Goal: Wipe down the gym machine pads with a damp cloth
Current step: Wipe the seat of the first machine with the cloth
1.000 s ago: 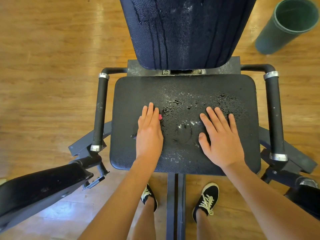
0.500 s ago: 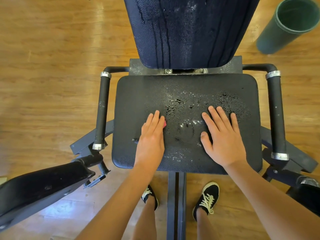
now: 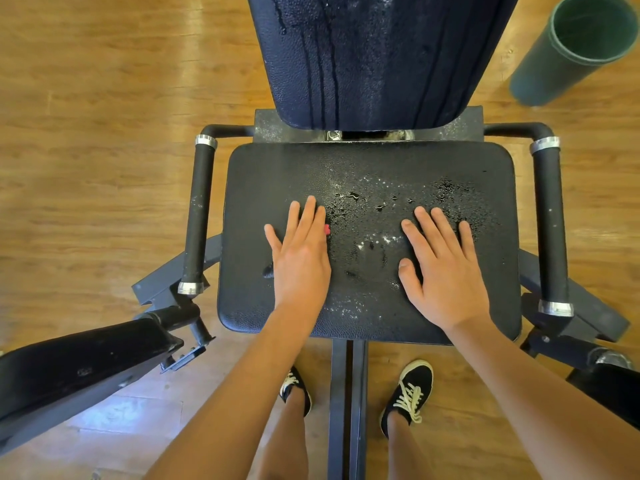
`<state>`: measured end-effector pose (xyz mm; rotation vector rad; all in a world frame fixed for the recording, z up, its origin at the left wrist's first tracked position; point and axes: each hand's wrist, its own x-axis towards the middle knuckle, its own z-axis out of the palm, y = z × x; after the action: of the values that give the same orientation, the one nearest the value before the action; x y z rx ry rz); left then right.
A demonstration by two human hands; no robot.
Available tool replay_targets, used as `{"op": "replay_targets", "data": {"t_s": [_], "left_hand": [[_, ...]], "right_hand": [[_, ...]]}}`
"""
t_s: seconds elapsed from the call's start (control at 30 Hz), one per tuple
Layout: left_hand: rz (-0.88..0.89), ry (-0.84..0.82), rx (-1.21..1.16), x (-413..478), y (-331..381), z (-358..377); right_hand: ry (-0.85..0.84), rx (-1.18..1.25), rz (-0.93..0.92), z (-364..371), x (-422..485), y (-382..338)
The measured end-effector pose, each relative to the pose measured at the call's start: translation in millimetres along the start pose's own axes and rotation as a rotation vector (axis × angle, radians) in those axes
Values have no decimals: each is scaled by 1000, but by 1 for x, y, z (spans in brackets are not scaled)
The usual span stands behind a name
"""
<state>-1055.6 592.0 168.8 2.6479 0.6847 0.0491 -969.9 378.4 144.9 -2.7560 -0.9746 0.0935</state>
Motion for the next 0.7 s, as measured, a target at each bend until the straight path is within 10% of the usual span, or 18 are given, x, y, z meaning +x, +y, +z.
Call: {"op": "replay_targets", "data": {"t_s": [0.7], "left_hand": [[108, 76, -128, -62, -13, 7]], "right_hand": [[33, 17, -13, 2, -1, 1]]}}
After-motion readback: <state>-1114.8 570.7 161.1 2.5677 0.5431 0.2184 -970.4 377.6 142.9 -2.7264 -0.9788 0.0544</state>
